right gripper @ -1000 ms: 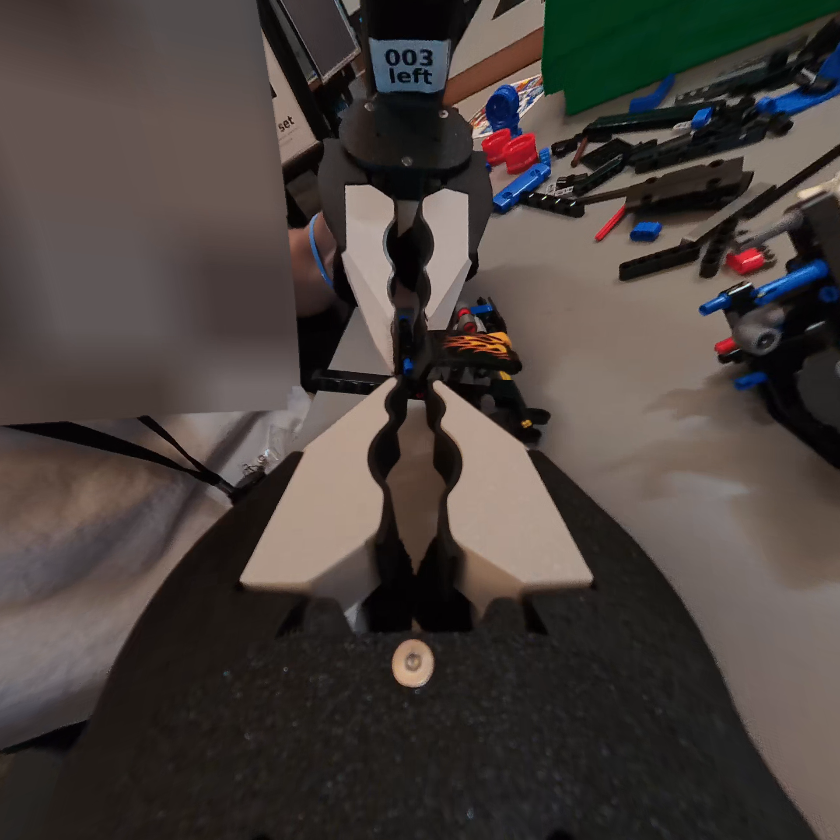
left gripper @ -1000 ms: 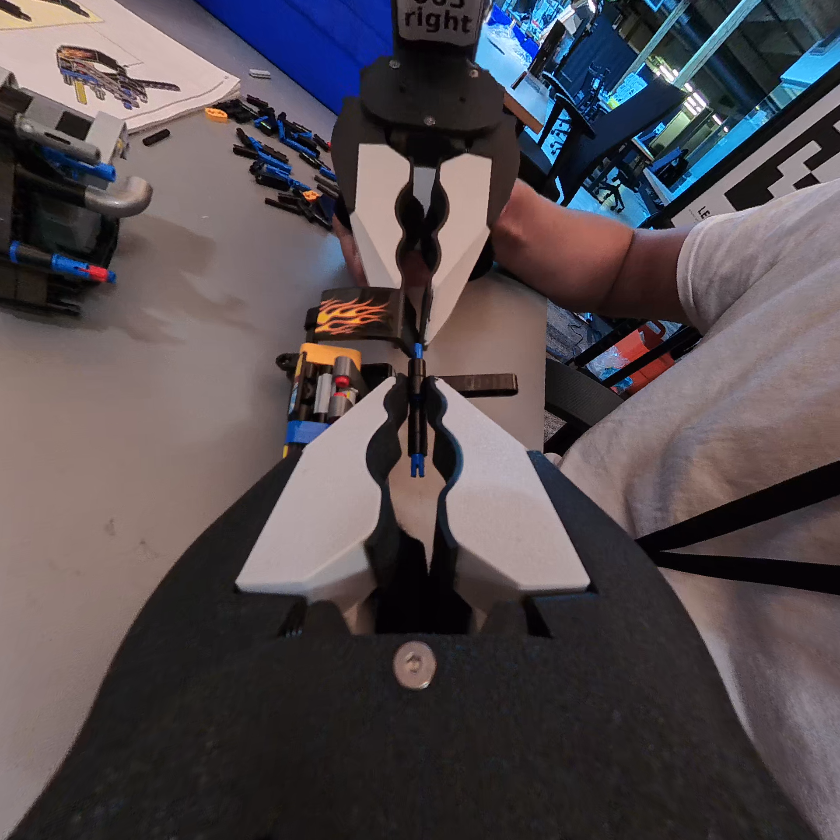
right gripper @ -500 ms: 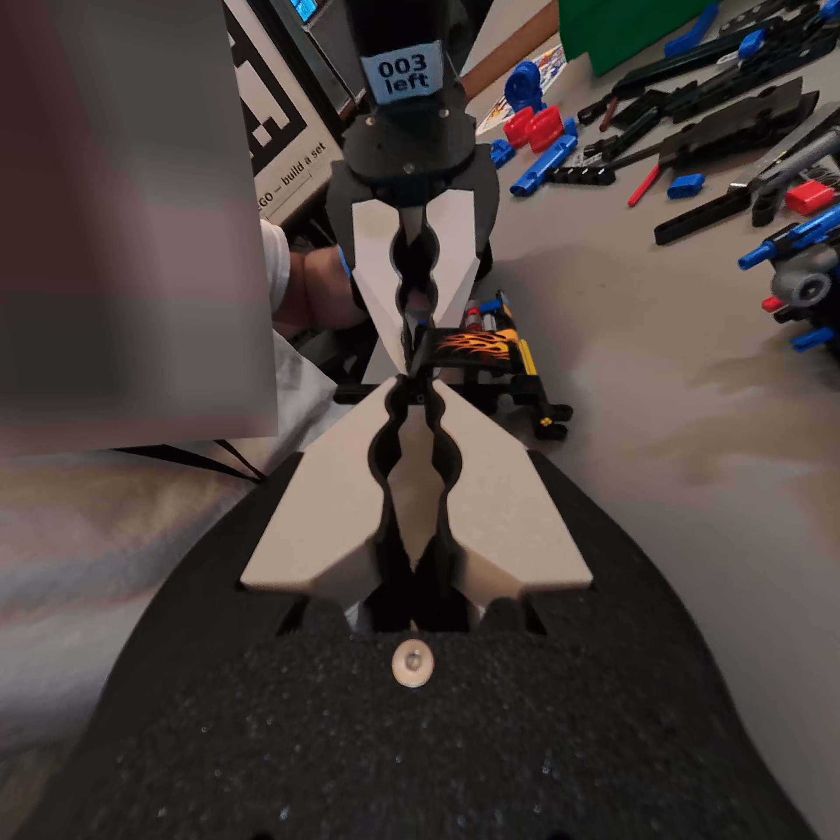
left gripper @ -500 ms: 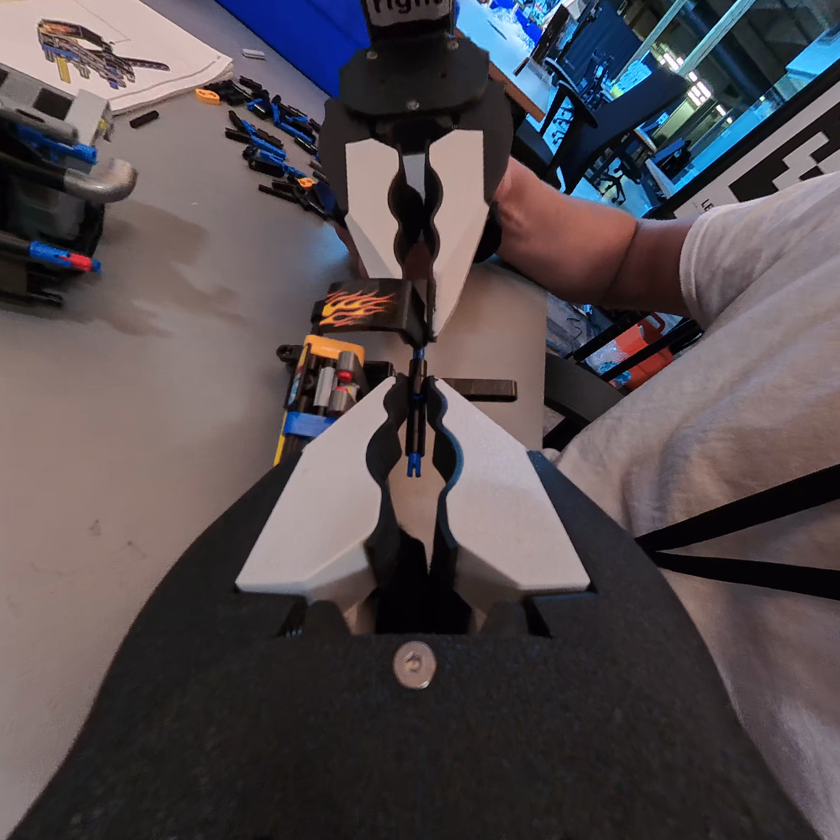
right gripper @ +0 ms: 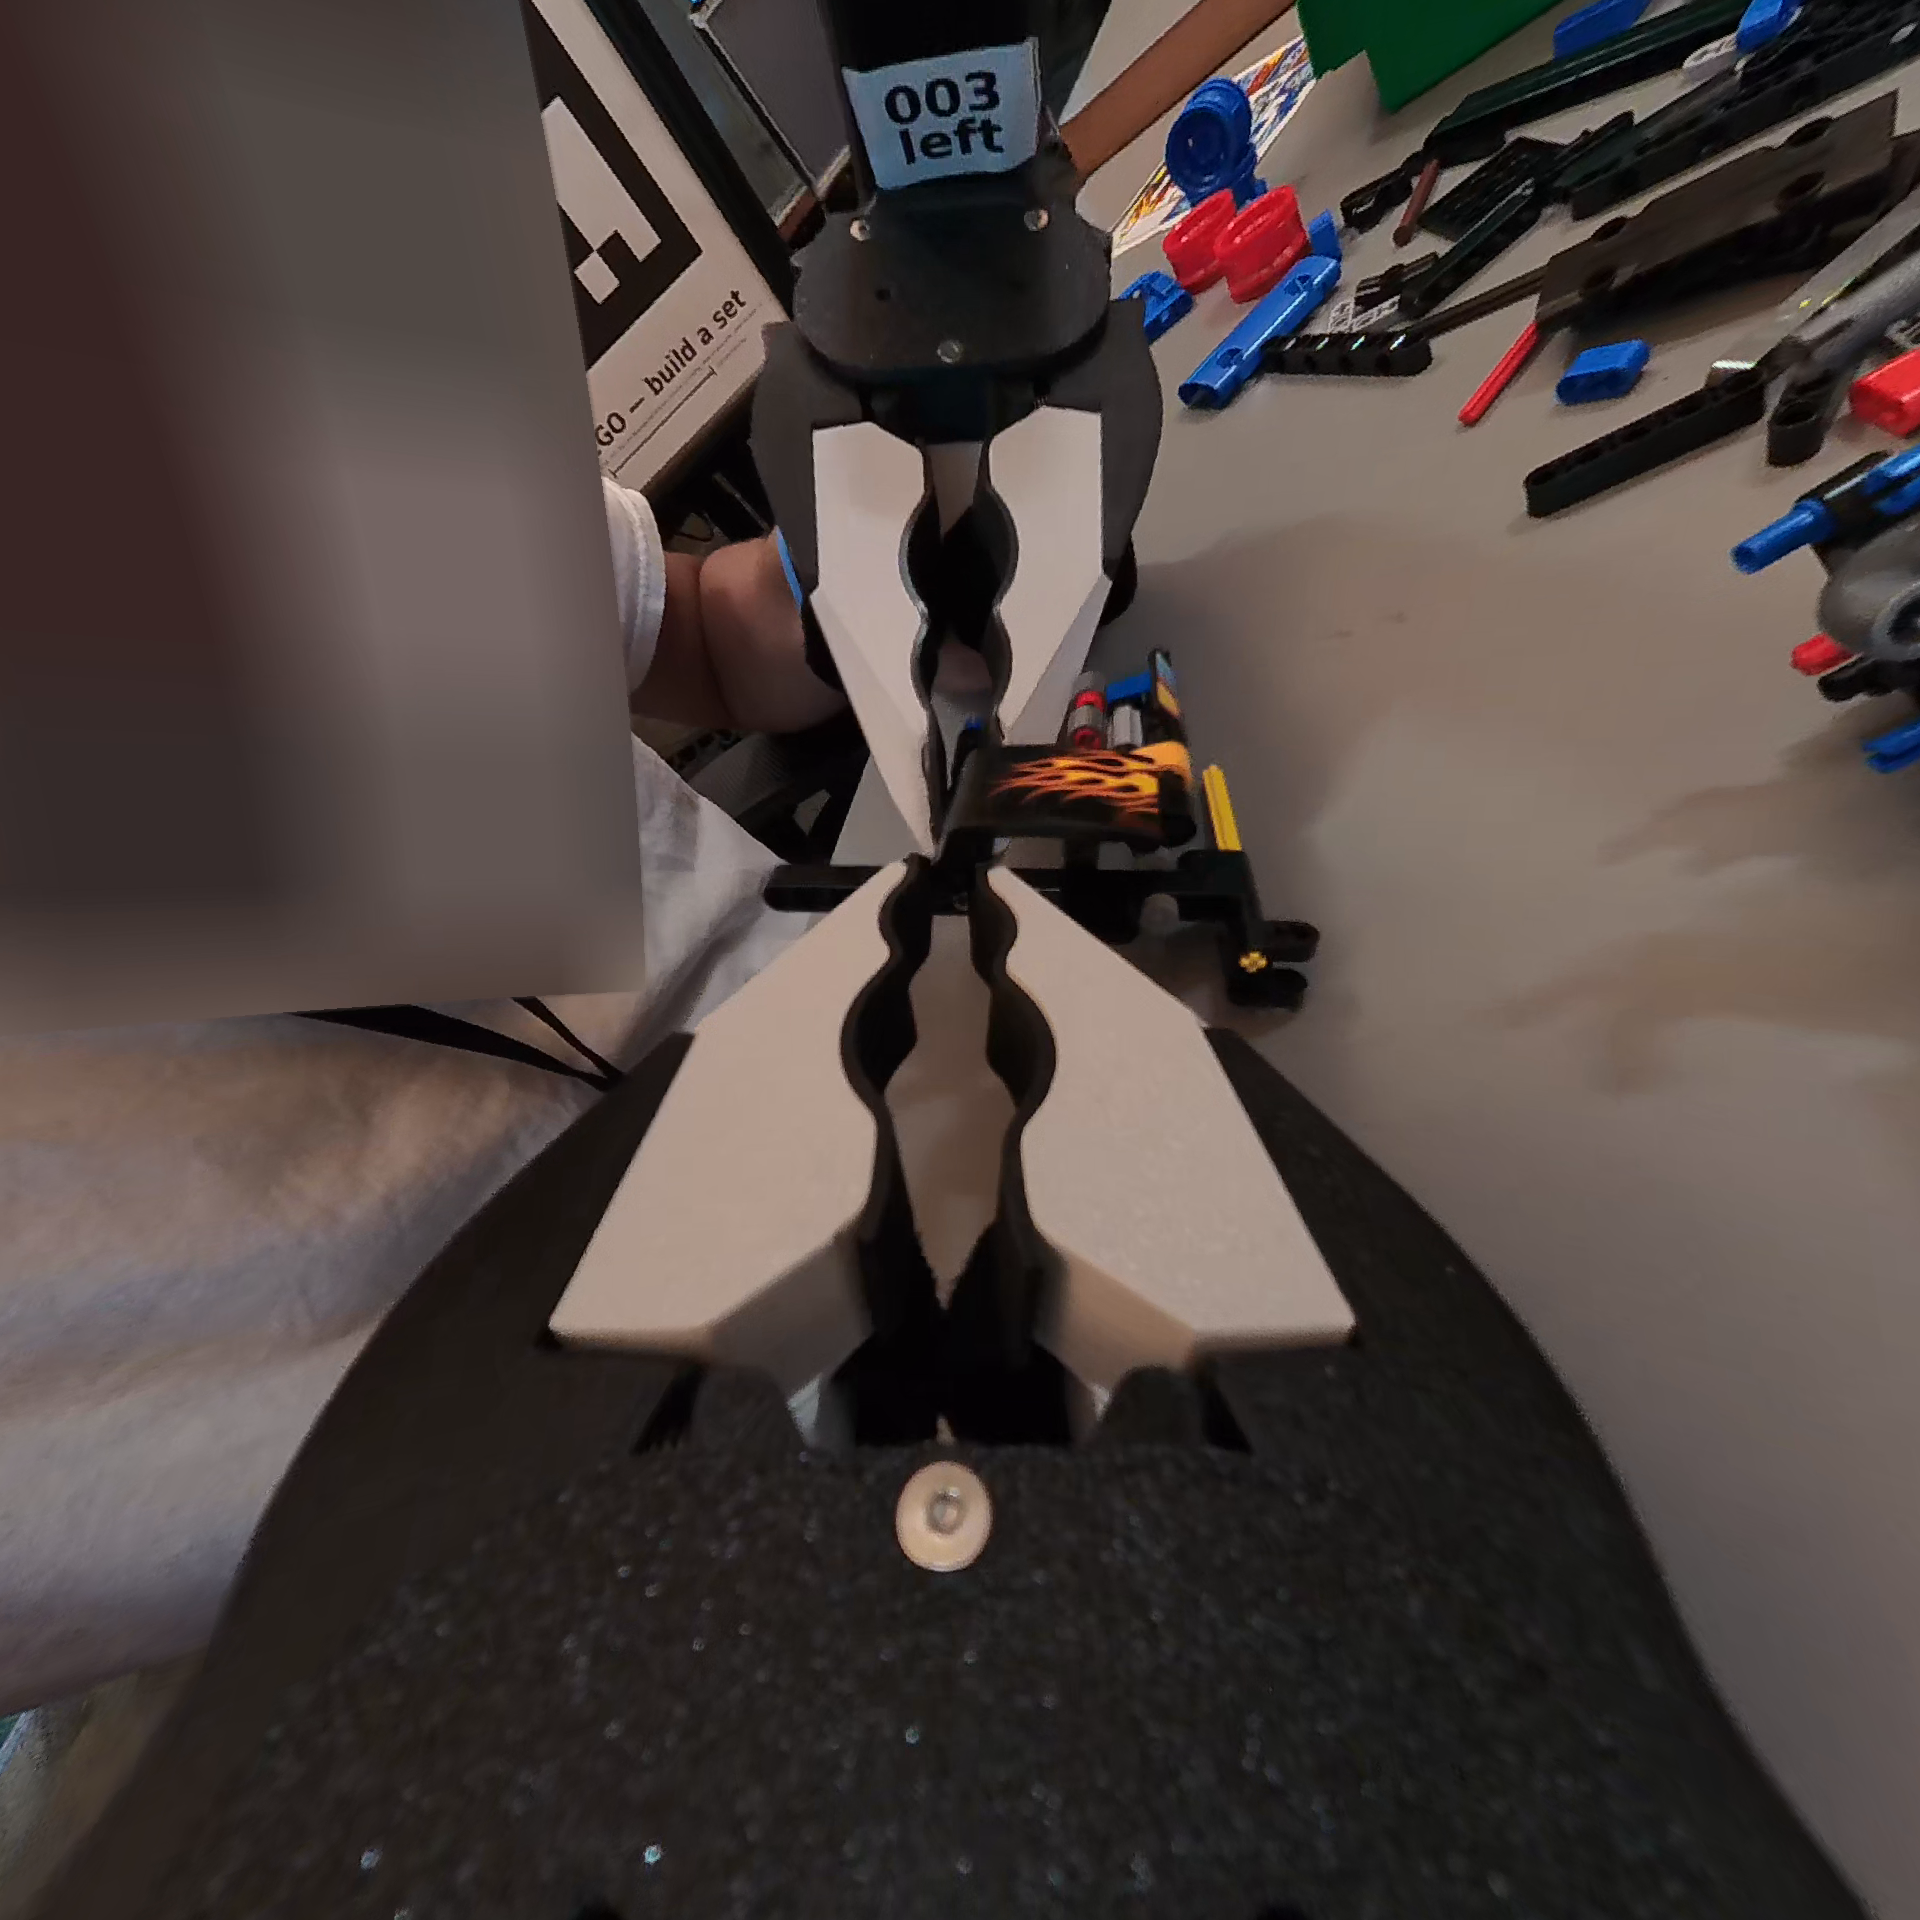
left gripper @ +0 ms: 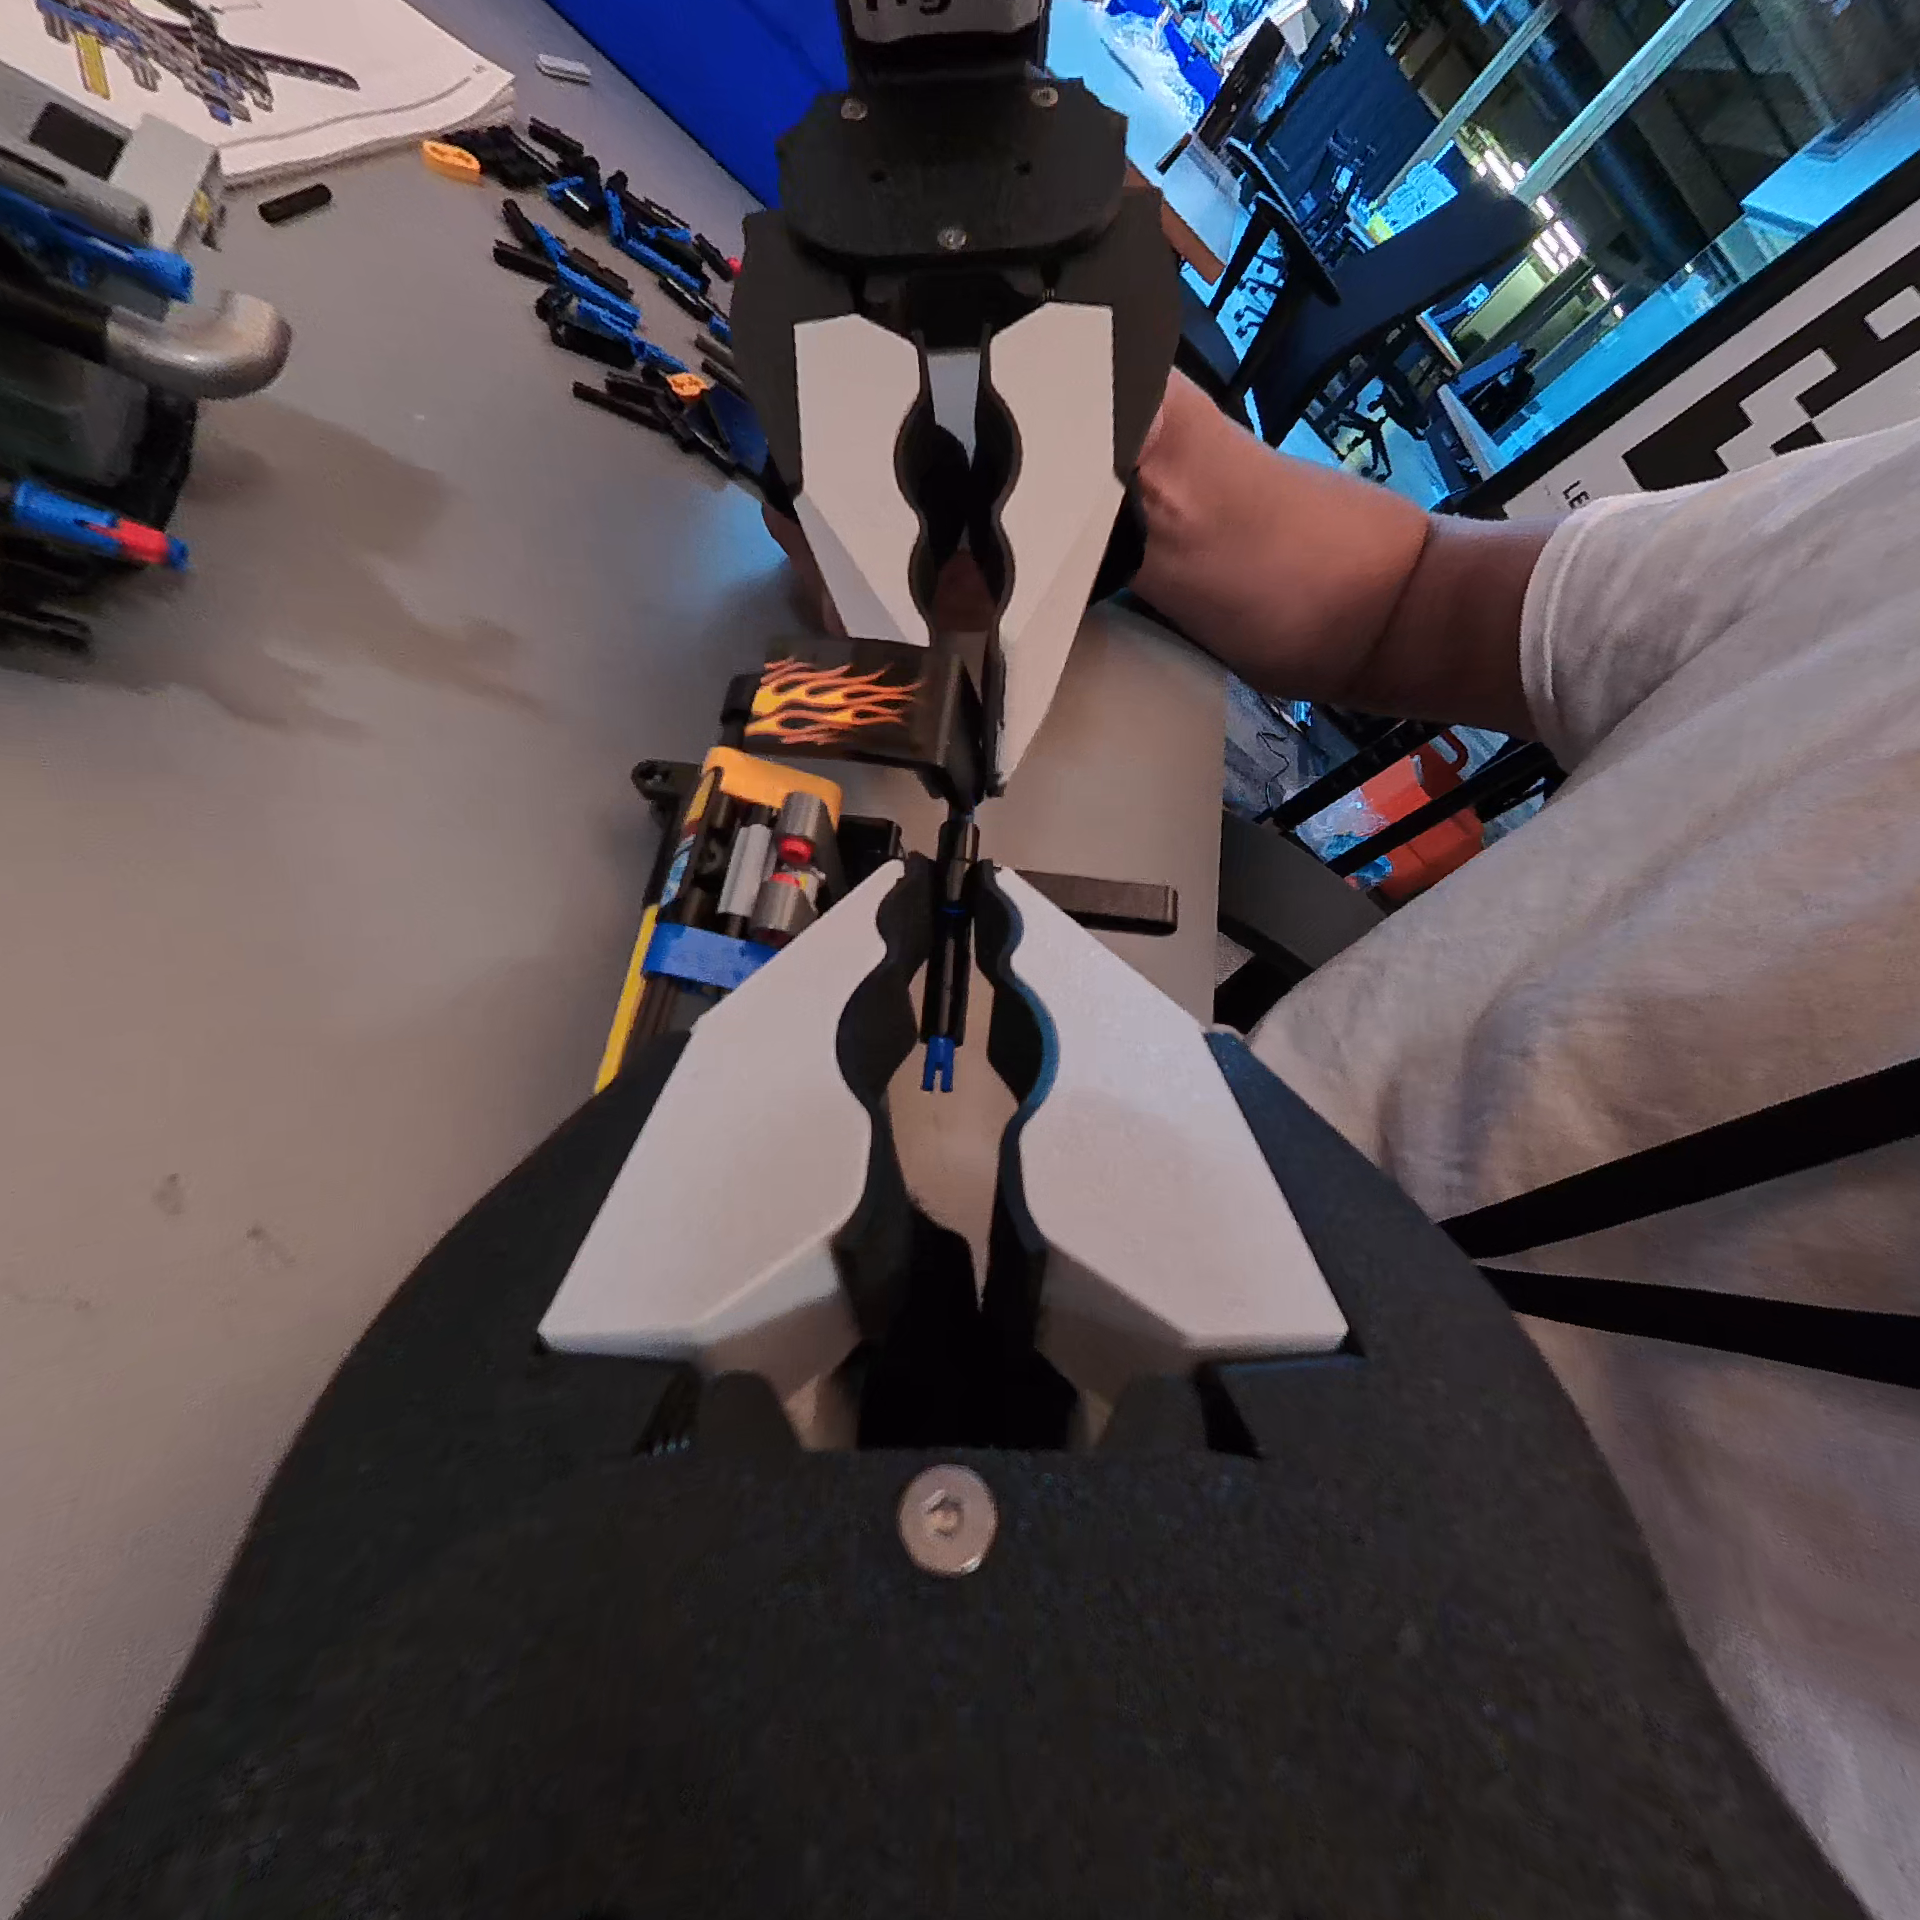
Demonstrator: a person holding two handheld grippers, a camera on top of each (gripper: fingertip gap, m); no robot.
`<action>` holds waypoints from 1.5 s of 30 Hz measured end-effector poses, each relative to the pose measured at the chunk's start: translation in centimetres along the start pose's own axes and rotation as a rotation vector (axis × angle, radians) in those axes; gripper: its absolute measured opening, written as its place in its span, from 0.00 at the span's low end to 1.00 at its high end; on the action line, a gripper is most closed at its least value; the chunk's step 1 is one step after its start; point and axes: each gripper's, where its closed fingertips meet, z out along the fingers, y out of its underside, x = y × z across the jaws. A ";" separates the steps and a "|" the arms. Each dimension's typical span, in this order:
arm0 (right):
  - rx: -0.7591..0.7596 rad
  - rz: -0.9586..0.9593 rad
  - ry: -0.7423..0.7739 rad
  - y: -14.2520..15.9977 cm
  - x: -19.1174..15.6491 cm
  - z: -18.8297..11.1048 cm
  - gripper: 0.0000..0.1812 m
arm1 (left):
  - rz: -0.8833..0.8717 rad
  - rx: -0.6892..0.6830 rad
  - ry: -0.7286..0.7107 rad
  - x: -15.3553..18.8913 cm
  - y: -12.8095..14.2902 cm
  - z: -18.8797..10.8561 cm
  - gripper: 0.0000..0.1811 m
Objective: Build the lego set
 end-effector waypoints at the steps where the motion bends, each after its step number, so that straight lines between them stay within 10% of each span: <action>1: 0.001 -0.001 0.002 0.1 0.1 0.0 0.03 | -0.002 -0.002 -0.005 -0.1 0.0 0.0 0.03; 32: 0.034 0.098 0.009 -0.3 0.5 0.0 0.03 | 0.216 -0.042 -0.205 -0.6 0.4 1.0 0.04; 45: -0.004 0.059 0.046 0.2 1.0 -1.2 0.02 | 0.480 -0.041 -0.419 -3.1 0.0 -2.5 0.36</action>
